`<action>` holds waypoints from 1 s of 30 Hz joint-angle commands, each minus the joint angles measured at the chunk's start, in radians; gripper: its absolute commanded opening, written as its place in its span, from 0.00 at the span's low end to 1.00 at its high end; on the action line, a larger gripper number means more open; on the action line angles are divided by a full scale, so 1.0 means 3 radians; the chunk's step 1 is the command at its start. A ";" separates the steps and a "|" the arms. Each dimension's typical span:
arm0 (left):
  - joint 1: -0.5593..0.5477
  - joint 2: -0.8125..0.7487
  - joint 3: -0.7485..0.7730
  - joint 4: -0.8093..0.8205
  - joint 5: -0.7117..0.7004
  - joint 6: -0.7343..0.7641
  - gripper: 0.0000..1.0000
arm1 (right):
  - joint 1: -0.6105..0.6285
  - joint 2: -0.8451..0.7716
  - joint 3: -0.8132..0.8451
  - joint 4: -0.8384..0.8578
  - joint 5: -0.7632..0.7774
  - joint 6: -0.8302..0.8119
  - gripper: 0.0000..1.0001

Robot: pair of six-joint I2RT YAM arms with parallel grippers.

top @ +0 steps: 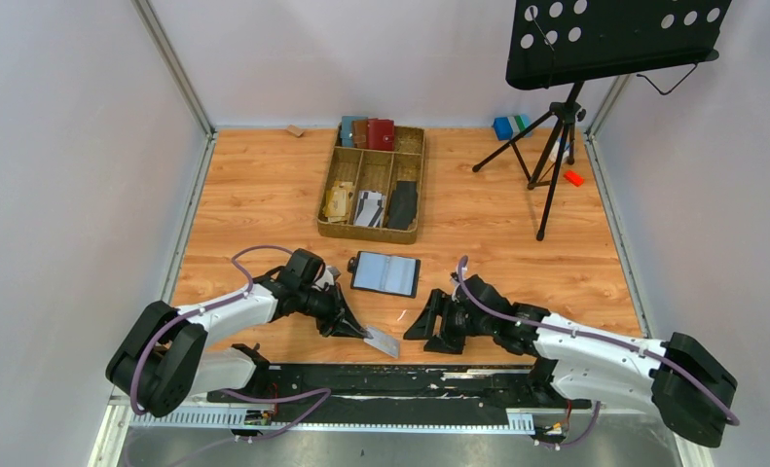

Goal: Take the credit cards out of the card holder
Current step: Place the credit card in the storage box.

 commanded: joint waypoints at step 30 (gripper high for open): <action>-0.0173 0.0029 -0.0052 0.0370 -0.0026 -0.0193 0.00 | 0.0292 0.1299 0.0151 0.1011 -0.0028 0.1098 0.28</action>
